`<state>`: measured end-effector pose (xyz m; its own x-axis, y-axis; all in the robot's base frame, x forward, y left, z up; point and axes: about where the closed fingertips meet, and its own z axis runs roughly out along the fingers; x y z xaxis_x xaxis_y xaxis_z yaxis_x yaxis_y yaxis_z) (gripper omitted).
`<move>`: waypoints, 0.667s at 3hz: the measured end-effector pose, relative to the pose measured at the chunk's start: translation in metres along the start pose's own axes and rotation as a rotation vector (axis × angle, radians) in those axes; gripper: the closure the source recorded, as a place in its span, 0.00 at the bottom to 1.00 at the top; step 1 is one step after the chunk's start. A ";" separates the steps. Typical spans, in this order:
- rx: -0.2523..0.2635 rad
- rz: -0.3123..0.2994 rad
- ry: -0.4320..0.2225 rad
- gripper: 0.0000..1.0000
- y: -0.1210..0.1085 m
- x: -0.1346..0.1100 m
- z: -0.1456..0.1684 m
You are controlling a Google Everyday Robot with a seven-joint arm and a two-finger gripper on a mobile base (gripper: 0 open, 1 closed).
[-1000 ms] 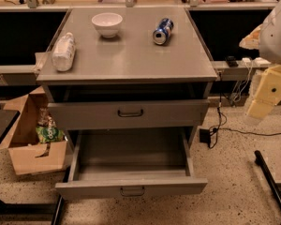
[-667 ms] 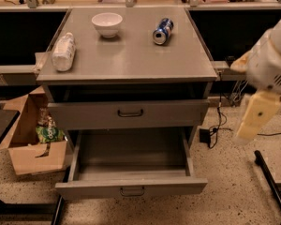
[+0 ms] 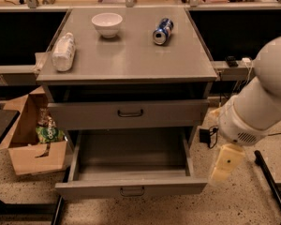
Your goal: Close middle drawer
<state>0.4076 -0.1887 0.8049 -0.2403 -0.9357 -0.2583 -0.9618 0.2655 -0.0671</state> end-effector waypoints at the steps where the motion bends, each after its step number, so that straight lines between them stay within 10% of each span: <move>1: -0.071 0.036 -0.056 0.00 0.021 0.009 0.064; 2: -0.105 0.123 -0.119 0.00 0.040 0.016 0.127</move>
Offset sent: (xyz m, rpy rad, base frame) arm -0.0371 0.0354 -0.1824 0.2298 0.1405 -0.1524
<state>0.3819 -0.1631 0.6760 -0.3457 -0.8620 -0.3709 -0.9360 0.3447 0.0713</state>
